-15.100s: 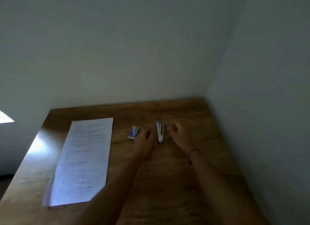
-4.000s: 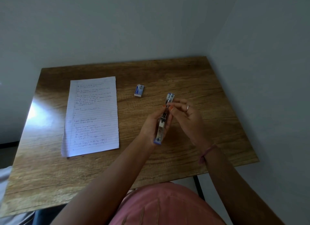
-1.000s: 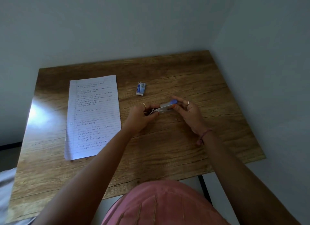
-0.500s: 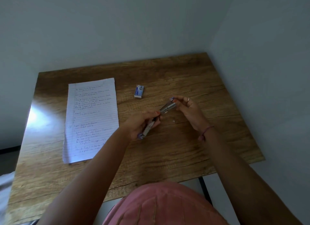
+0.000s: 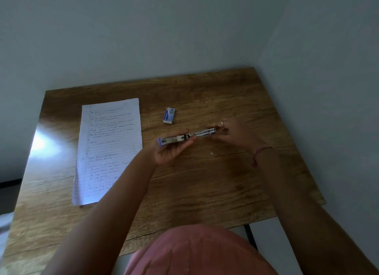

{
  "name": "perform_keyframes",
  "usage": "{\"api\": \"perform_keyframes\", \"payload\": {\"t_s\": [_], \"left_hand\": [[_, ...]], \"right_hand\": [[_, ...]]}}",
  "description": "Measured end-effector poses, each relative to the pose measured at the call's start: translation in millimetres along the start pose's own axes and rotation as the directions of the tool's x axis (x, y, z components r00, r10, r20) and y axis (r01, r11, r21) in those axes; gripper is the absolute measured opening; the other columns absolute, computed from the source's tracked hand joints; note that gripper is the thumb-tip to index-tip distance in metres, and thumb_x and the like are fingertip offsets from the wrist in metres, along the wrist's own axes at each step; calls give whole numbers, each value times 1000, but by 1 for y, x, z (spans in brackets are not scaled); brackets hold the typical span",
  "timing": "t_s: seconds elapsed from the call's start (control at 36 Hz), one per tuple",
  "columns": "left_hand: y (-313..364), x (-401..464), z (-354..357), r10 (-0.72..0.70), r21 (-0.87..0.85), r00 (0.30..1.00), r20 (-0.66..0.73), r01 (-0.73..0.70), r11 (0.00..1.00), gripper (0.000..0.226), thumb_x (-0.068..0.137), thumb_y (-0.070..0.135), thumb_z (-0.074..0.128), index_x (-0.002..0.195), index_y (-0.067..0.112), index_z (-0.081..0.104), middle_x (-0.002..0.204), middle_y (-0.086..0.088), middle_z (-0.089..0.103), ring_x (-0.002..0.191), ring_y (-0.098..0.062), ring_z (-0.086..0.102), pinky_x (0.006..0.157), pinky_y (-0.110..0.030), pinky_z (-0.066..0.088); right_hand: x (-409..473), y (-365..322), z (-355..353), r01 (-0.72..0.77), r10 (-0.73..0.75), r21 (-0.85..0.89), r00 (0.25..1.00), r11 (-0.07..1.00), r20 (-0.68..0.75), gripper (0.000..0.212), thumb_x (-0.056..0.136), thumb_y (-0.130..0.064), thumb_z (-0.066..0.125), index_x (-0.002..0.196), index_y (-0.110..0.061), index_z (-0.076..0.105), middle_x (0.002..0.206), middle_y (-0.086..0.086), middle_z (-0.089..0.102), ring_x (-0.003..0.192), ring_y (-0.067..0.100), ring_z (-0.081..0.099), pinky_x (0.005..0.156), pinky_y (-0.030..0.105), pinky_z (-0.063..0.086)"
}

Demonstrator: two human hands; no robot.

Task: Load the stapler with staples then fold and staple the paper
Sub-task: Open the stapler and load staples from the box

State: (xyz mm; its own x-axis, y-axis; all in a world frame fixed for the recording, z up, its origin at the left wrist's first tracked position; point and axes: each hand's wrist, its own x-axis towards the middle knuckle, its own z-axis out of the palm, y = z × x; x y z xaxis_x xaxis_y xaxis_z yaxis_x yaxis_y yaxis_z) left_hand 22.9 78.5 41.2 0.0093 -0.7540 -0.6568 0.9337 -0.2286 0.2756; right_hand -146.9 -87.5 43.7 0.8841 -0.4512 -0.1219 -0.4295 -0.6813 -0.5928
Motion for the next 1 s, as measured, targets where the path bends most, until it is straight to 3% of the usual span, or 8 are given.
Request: {"api": "perform_keyframes", "payload": {"t_s": [0.08,0.19,0.31,0.47,0.58,0.69,0.83,1.0], "left_hand": [[6,5,3,27,34,1000,10,-27,999,24,89,6,55,110,-5,56,101,-31,66,78,-31,73,77,-36,58],[17,13,11,107,39,994,16,-107,993,32,101,18,44,125,-2,48,107,-32,63,80,-30,73,77,-36,58],[31,17,23,134,54,987,89,-139,989,41,102,30,43,126,-3,50,118,-31,62,86,-30,73,76,-34,60],[31,30,40,172,362,985,19,-168,917,42,101,39,40,130,14,57,125,-14,65,115,-28,61,79,-31,54],[26,39,44,209,404,978,-19,-184,896,36,101,36,40,124,18,60,123,-6,66,111,-22,61,84,-31,50],[22,41,43,271,417,962,-37,-232,879,24,101,30,44,110,20,64,117,-2,68,110,-20,62,81,-30,52],[20,36,36,504,498,859,-96,-397,771,16,98,13,52,105,13,65,106,-5,70,88,-12,69,66,-21,54],[18,26,17,737,696,670,-82,-491,524,18,95,9,54,98,21,67,96,3,71,79,-1,66,69,-14,51]], "right_hand": [[5,-3,-5,42,-39,-136,999,990,27,37,88,-27,66,124,-18,64,99,0,63,88,12,53,69,23,38],[8,-4,-6,97,-113,-289,993,952,-41,29,89,-35,63,107,-13,71,76,-3,51,66,9,43,51,18,24],[7,0,-5,61,-97,-193,978,979,-183,28,85,-31,69,88,-4,74,68,7,60,57,13,48,48,19,30],[7,4,5,-96,55,-110,943,989,-328,24,83,-32,72,80,-8,72,62,-4,51,53,1,40,48,17,25],[6,6,12,-191,137,-88,897,978,-421,23,82,-28,73,69,-10,67,54,-18,35,49,-5,33,47,14,17],[6,11,16,-290,226,-114,893,950,-388,24,87,-31,67,71,-12,64,55,-15,38,49,-3,35,45,14,19],[8,14,17,-355,279,-162,889,921,-364,24,90,-33,63,80,-12,67,60,-9,44,51,-2,37,45,14,21],[11,9,20,-393,313,-156,871,906,-379,23,90,-33,63,81,-11,67,63,-5,52,55,4,47,46,17,27]]}}
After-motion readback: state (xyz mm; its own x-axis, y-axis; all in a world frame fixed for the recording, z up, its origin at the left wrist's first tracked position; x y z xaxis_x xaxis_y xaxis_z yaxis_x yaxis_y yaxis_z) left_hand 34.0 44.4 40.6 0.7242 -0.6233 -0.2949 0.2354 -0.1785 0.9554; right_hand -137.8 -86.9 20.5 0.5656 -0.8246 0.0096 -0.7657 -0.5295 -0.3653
